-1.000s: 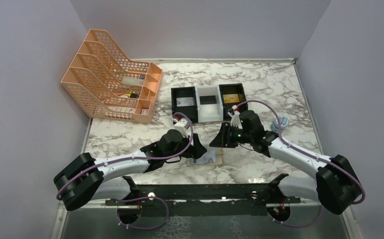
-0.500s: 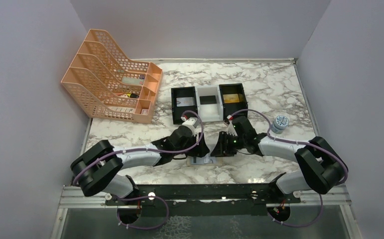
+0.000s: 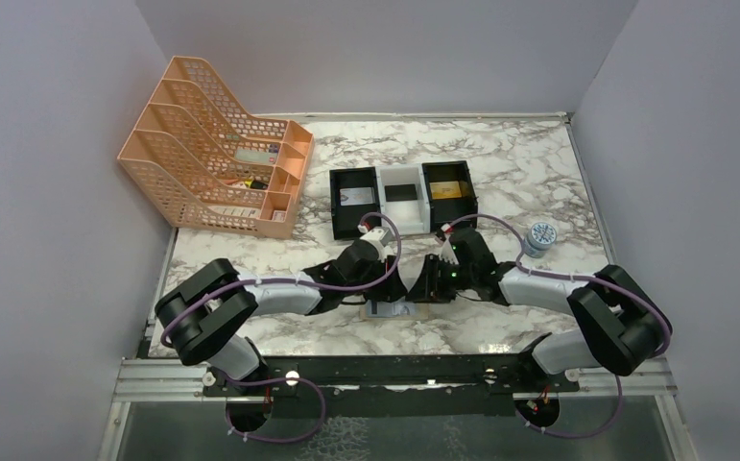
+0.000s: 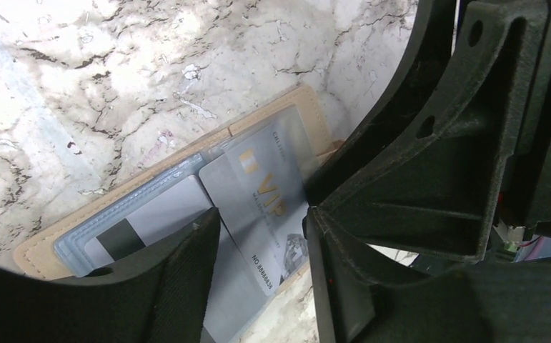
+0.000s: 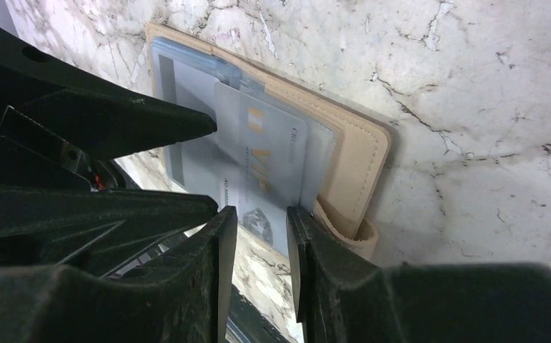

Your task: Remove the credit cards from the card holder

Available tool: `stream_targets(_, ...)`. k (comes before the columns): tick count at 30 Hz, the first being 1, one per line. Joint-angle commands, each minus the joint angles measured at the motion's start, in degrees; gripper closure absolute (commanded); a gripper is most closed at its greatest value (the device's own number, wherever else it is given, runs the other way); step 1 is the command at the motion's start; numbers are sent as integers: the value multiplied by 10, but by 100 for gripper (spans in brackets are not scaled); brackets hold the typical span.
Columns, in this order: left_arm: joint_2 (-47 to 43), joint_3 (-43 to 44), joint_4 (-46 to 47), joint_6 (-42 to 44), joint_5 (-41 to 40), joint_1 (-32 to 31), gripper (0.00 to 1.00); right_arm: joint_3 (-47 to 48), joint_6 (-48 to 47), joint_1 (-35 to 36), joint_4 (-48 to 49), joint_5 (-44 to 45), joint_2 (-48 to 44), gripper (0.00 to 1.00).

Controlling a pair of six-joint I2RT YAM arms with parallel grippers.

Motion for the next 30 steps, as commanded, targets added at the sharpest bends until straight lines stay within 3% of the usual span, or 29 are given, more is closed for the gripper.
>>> stream_targets(1,25,-7,-2,-24,-5,0,52,-23,-5,-3,-26,98,3,67)
stream_targets(6,39,13,-50,-43,-19,0,63,-26,3,-3,-27,109,-3,69)
stream_targets(21,11,-4,-10,-56,20,0,70,-11,1,-3,-48,131,-10,73)
stream_targets(30,9,-18,-5,-85,3,0,68,-31,13,-3,-44,141,-11,77)
